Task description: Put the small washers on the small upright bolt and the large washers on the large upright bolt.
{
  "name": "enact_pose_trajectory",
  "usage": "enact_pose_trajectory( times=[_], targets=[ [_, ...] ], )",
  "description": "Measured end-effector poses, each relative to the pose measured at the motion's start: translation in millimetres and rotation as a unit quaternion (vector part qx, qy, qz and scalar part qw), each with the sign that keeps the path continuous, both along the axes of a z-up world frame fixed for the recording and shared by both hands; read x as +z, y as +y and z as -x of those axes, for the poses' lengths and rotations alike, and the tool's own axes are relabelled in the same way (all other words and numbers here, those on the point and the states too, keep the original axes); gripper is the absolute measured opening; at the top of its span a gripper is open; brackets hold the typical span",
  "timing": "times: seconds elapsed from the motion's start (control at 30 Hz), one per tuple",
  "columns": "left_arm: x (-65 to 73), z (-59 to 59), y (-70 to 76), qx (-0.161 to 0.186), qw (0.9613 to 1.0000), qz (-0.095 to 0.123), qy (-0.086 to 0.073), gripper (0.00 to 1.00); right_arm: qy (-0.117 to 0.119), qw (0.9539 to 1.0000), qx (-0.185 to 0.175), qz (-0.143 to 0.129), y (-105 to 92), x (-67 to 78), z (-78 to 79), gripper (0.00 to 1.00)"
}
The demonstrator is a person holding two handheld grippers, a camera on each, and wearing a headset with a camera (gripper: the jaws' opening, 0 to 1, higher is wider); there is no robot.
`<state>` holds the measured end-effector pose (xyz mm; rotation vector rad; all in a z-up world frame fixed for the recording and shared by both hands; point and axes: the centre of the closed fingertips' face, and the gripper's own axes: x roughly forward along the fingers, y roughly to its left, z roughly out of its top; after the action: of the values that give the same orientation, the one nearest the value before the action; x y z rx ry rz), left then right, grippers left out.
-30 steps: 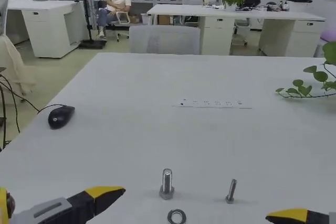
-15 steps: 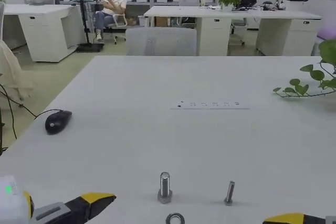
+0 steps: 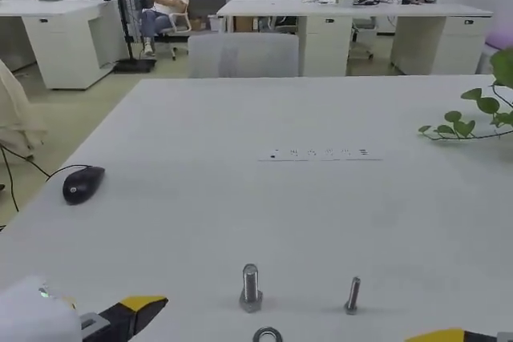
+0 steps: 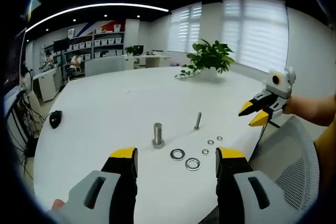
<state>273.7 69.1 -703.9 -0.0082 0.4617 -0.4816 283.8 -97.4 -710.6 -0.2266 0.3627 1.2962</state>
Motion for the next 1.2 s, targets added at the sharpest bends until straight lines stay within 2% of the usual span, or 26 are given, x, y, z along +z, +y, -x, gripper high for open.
enact_pose_trajectory(
  times=[0.07,0.17,0.33,0.43,0.53,0.67,0.7,0.8,0.9,1.0,1.03,1.1,1.13,1.17,1.2],
  targets=[
    [-4.8,-0.5,-0.6,0.001,1.0000,-0.005,0.004,0.59,-0.001,0.9999,0.004,0.013,-0.6,-4.9,-4.3,0.26],
    [-17.3,0.4,-0.3,0.004,0.9995,-0.014,0.027,0.59,0.000,0.9995,0.012,0.030,-0.5,-9.8,-7.9,0.26],
    [-18.0,-0.4,1.3,0.009,0.9995,-0.013,0.026,0.60,0.002,0.9986,0.020,0.048,0.9,-15.6,-16.2,0.25],
    [-14.7,-1.1,1.2,0.006,0.9996,-0.012,0.023,0.60,-0.003,0.9965,0.031,0.077,2.2,-24.2,-20.4,0.25],
    [-14.4,-1.6,1.0,0.002,0.9995,-0.016,0.025,0.60,-0.004,0.9952,0.037,0.090,3.5,-28.2,-24.5,0.24],
    [-14.2,-3.2,1.5,0.006,0.9996,-0.010,0.026,0.60,-0.003,0.9913,0.046,0.123,-2.1,-37.4,-28.8,0.23],
    [-14.0,-3.3,1.5,0.007,0.9996,-0.009,0.027,0.60,-0.005,0.9885,0.048,0.143,-6.3,-41.9,-30.3,0.23],
    [-12.4,-2.8,-0.6,0.007,0.9996,-0.004,0.027,0.60,0.004,0.9843,0.059,0.166,-11.6,-51.3,-30.5,0.20],
    [-11.4,-2.1,-2.2,0.004,0.9997,-0.006,0.025,0.60,-0.007,0.9748,0.078,0.209,-17.1,-62.7,-33.1,0.19],
    [-11.5,-2.1,-2.5,0.006,0.9996,-0.003,0.026,0.60,0.000,0.9700,0.094,0.224,-15.9,-66.5,-32.5,0.19],
    [-11.8,-1.7,-2.3,0.006,0.9996,-0.004,0.026,0.60,-0.007,0.9638,0.103,0.246,-19.1,-69.4,-34.7,0.19],
    [-12.3,-0.9,-2.8,0.006,0.9996,-0.004,0.026,0.60,-0.025,0.9542,0.120,0.273,-20.8,-73.2,-37.0,0.19],
    [-12.4,-0.7,-3.0,0.006,0.9996,-0.004,0.027,0.60,-0.024,0.9486,0.130,0.288,-21.6,-76.3,-36.9,0.19],
    [-12.6,-0.1,-2.8,0.007,0.9996,-0.005,0.028,0.60,-0.023,0.9449,0.141,0.295,-23.0,-79.0,-37.2,0.19],
    [-12.2,0.0,-2.9,0.007,0.9996,-0.005,0.026,0.60,-0.026,0.9432,0.146,0.297,-21.2,-80.7,-39.1,0.19]
  ],
)
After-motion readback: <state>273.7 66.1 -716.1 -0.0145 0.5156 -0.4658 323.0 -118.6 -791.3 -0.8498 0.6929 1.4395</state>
